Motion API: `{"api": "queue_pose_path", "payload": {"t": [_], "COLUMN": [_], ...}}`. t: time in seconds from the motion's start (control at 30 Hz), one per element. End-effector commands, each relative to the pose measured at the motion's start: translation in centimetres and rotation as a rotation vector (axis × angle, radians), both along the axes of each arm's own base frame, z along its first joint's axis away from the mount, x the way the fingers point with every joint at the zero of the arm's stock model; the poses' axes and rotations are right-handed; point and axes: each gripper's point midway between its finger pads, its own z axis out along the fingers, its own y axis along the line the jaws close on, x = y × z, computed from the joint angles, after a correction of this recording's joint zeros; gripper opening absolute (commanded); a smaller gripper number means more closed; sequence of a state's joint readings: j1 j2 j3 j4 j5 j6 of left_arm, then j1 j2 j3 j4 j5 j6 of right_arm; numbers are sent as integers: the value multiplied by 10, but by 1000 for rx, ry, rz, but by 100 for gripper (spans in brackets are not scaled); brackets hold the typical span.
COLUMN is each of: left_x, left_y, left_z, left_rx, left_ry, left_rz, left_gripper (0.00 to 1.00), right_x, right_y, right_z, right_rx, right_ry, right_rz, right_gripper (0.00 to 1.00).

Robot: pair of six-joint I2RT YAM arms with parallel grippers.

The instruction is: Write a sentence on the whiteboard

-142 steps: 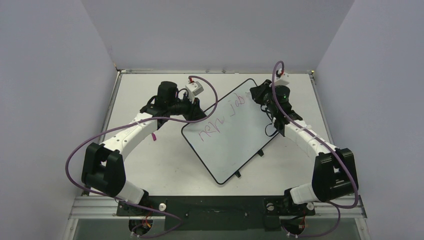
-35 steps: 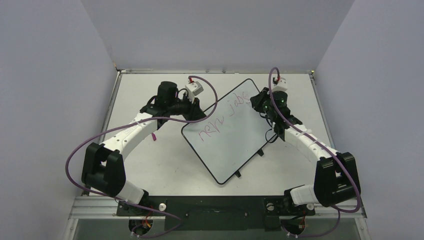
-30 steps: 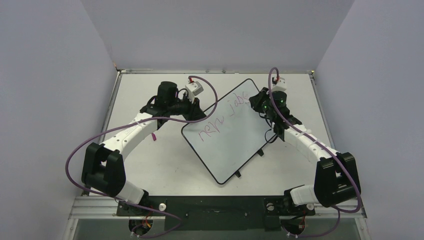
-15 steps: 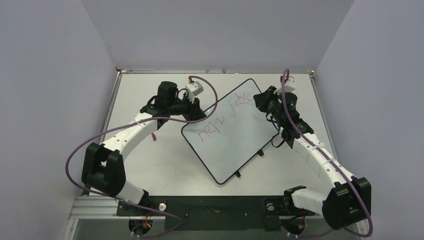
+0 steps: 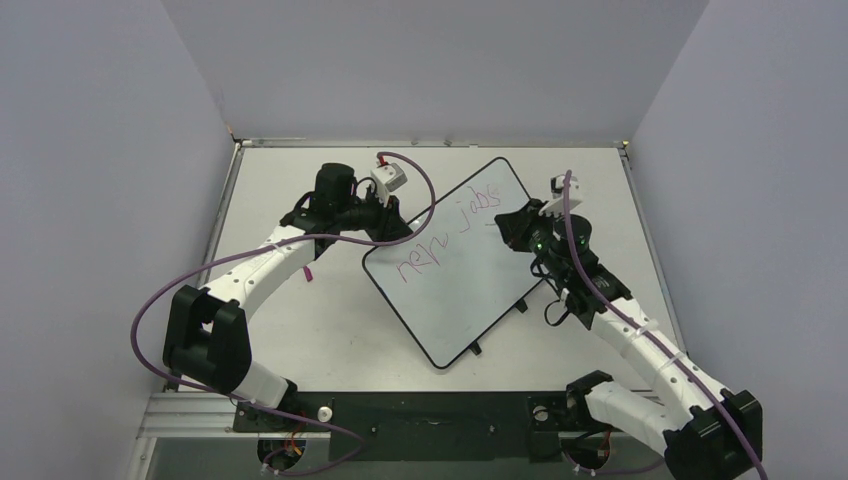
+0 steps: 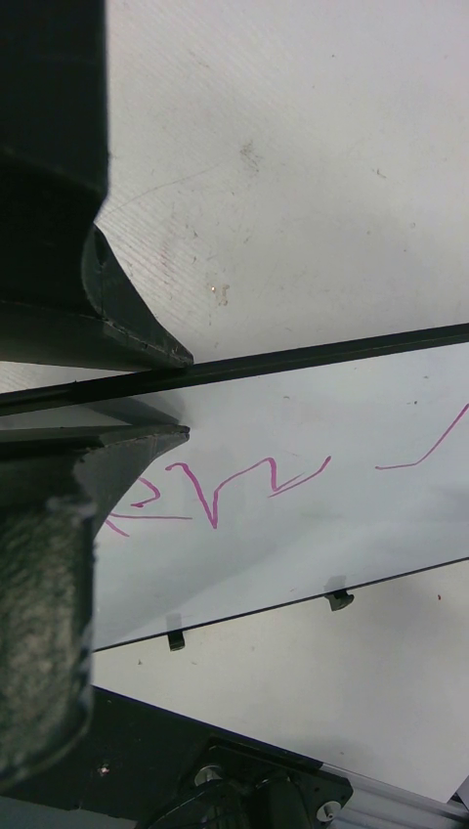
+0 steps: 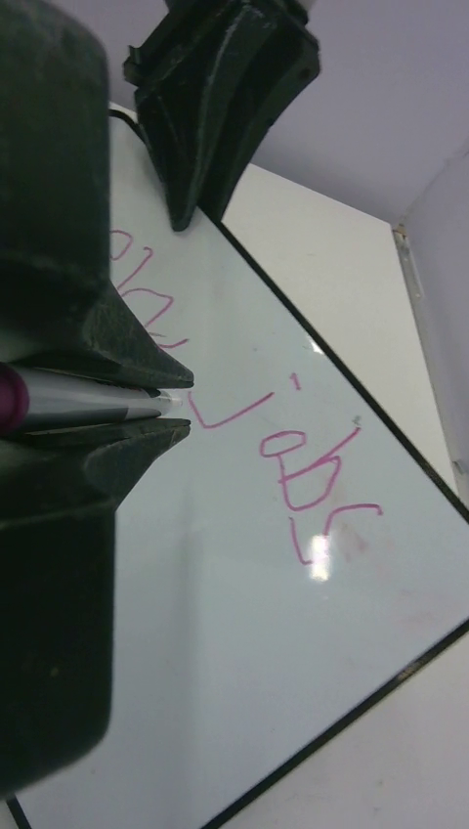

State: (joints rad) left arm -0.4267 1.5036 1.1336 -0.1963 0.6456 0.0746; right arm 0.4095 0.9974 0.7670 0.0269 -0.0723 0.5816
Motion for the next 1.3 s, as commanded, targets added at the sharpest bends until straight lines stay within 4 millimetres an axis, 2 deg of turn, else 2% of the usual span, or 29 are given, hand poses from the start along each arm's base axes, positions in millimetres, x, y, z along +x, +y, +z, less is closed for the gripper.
{"api": "queue_pose_path", "payload": {"t": [0.0,0.17,0.4,0.63,0.9,1.27], "left_x": [6,7,7,9,11,14], "left_y": [0,0,1,1,0,0], "left_z": [15,15,16,13,13,7], "left_rx": [10,10,9,11,0,-20], "left_ry": [-138,-139,-145,-141,-142,-130], "left_rz": [-23,-21,-12,-2,8,26], "left_gripper": [0,0,0,0,0,0], "right_x": [-20,-42,-63,-74,-91,-108], "right_y": [10,20,35,55,88,114], "right_z": [-4,-12,-20,-24,-28,-34], "right_rx": [10,58,74,58,59,6], "right_ry": [-25,-28,-30,-58,-91,-131], "right_rz": [32,73,106,139,244,329], "right_gripper": [0,0,0,0,0,0]}}
